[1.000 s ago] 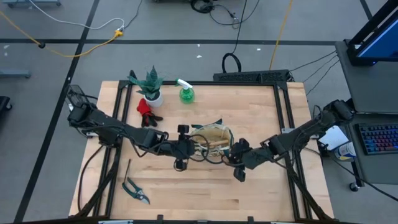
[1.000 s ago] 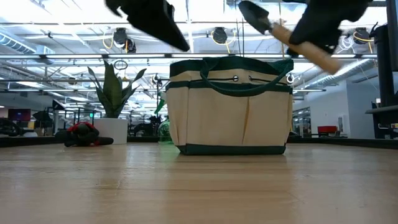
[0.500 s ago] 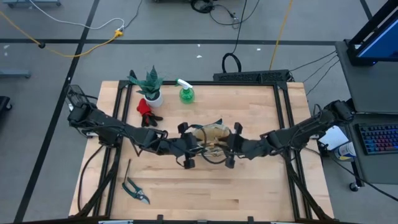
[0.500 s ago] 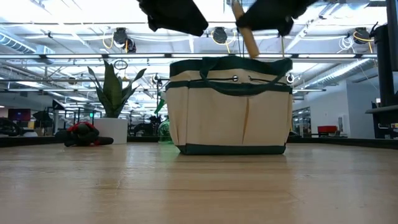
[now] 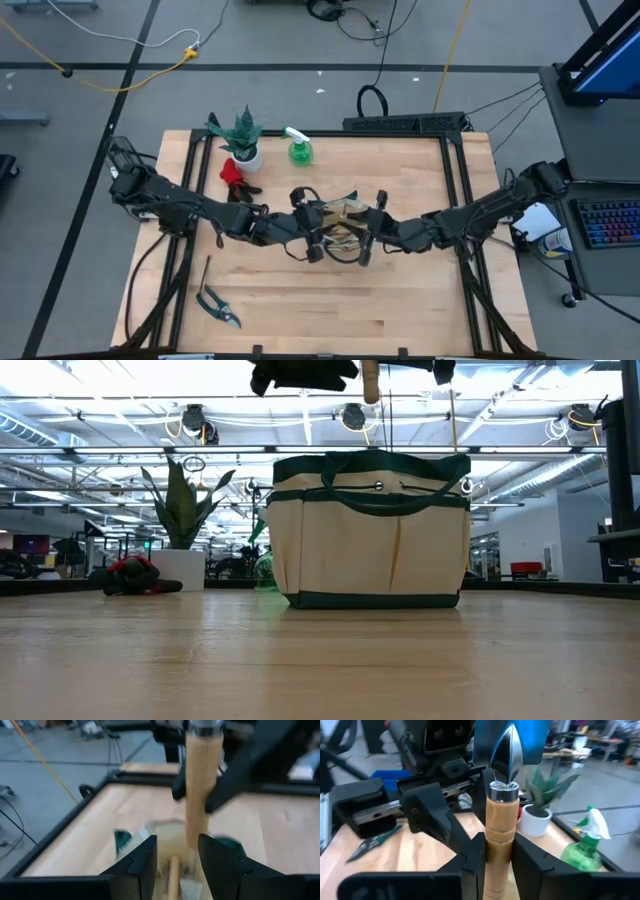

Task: Pick & Place Garden tools in Gardening bag
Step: Put the light brown trowel into the gardening bag

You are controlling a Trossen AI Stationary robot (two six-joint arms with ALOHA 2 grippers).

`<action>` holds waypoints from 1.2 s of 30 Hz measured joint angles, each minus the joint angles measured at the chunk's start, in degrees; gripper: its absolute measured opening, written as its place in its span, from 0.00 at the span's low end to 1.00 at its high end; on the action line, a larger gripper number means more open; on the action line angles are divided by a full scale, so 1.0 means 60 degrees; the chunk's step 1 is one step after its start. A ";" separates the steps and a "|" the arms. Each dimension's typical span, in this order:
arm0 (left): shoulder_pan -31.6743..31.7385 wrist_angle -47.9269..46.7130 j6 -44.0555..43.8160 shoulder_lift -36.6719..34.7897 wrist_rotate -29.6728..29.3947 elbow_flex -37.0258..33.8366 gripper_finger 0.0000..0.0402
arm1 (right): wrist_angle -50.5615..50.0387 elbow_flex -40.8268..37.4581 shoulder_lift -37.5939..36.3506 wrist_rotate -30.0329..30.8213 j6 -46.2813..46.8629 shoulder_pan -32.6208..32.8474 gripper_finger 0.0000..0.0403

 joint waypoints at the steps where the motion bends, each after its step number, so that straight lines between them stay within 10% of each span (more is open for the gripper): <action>1: 0.0027 0.0221 0.0145 0.0000 -0.0020 0.0000 0.37 | 0.0158 0.0000 0.0041 0.0096 -0.0018 -0.0005 0.16; 29: 0.0562 0.0845 0.0525 -0.0004 -0.0544 0.0000 0.37 | 0.1861 0.0000 0.0251 0.0546 -0.0494 -0.0543 0.16; 36: 0.0793 0.1490 0.1108 -0.0004 0.0606 0.0000 0.37 | 0.1890 0.0000 0.0247 0.0370 -0.0469 -0.0539 0.17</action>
